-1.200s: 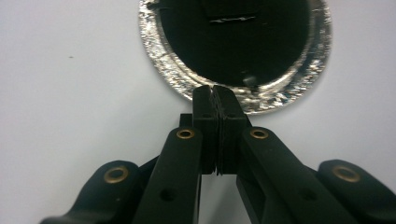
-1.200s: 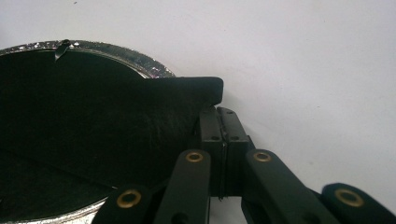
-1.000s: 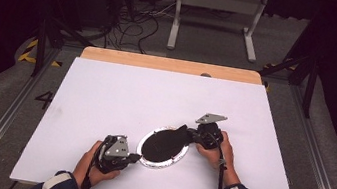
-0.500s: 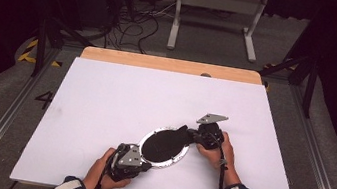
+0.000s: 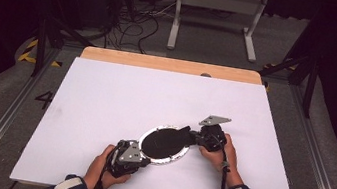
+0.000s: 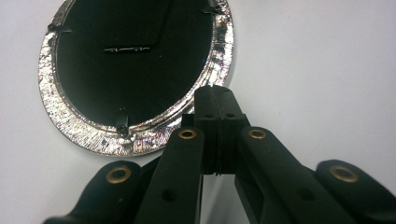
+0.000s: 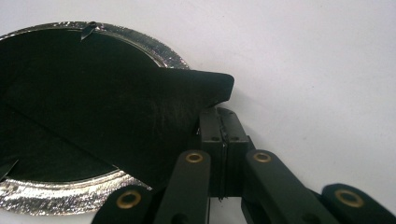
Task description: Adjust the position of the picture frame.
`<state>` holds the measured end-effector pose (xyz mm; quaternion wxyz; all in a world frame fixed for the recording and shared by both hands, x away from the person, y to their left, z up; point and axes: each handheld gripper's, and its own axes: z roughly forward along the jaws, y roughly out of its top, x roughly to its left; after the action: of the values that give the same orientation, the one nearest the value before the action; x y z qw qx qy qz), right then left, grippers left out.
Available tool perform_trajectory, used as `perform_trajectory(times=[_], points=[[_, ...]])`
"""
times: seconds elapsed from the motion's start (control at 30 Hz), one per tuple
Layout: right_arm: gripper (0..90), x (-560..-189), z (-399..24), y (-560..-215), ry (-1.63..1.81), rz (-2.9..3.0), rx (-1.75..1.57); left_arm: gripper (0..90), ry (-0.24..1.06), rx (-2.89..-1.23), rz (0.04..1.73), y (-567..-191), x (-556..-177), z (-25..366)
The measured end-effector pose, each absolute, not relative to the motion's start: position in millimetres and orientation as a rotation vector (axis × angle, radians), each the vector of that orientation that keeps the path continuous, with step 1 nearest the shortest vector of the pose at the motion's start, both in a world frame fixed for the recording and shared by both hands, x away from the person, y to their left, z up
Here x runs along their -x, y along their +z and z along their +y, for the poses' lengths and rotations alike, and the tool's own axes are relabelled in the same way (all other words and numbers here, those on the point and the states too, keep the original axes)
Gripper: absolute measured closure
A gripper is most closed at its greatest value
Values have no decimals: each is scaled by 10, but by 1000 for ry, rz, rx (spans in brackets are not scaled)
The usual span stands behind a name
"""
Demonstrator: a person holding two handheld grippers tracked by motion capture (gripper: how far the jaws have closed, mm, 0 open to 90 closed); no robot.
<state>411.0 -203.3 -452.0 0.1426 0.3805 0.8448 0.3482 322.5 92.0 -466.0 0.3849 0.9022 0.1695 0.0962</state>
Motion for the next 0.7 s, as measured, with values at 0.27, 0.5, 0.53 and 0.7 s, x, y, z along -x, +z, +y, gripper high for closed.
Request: perform_trajectory(times=[0.27, 0.5, 0.53, 0.7], points=[[900, -4058, -2075, -4525, 1022, 2437, -1110, 899, 262, -2302, 451, -4657, -3263, 951], [900, -3995, -2103, -4523, 1006, 2452, -1080, 899, 268, -2297, 495, -4652, -3373, 1009], [900, -3988, -2104, -4523, 1008, 2455, -1078, 899, 264, -2296, 499, -4652, -3395, 1019], [900, -3947, -2119, -4522, 1006, 2461, -1066, 899, 277, -2293, 521, -4650, -3468, 1043]])
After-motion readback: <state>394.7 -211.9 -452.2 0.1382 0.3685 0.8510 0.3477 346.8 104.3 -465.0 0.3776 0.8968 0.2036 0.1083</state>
